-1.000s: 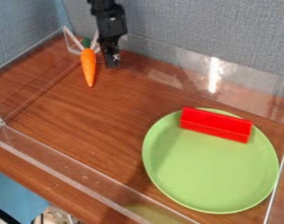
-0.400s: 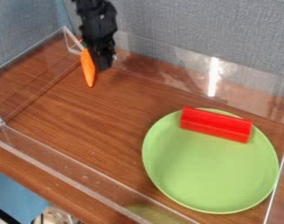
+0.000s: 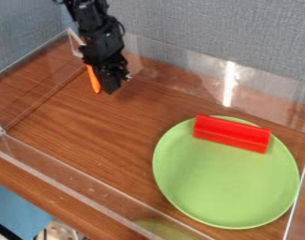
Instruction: Put the carrot on the right side
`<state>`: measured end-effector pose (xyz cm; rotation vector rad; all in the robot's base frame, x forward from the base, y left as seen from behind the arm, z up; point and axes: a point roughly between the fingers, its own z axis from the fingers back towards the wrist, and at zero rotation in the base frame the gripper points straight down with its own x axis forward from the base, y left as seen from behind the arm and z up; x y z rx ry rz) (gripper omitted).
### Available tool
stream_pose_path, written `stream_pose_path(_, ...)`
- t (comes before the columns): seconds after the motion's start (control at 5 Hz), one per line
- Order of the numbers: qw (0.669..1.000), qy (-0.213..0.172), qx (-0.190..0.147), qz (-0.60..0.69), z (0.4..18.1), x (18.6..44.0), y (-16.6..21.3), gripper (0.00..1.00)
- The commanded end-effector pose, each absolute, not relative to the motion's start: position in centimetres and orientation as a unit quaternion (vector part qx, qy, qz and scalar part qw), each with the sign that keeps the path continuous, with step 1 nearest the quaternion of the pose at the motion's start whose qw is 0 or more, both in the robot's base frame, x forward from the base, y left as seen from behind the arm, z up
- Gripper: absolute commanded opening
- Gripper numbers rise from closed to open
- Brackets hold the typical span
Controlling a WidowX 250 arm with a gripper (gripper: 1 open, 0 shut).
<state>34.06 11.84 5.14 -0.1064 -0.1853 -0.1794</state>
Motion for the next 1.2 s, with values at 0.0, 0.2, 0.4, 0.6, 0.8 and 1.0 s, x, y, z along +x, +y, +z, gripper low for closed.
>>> stream_pose_path(0.0, 0.992, -0.112, -0.049, -0.04, 5.2, 34.8, 11.6, 0.0)
stream_pose_path(0.2, 0.993, -0.102, -0.058, 0.006, 3.8, 35.0, 11.2, 0.0)
stream_pose_path(0.4, 0.992, -0.097, -0.066, 0.041, 3.5, 35.1, 10.8, 1.0)
stream_pose_path(0.6, 0.993, -0.09, -0.074, 0.03, 3.2, 35.3, 11.4, 0.0)
stream_pose_path(0.8, 0.993, -0.082, -0.082, 0.02, 3.1, 35.3, 11.9, 0.0)
stream_pose_path(1.0, 0.991, -0.079, -0.087, 0.058, 2.9, 34.7, 11.5, 0.0)
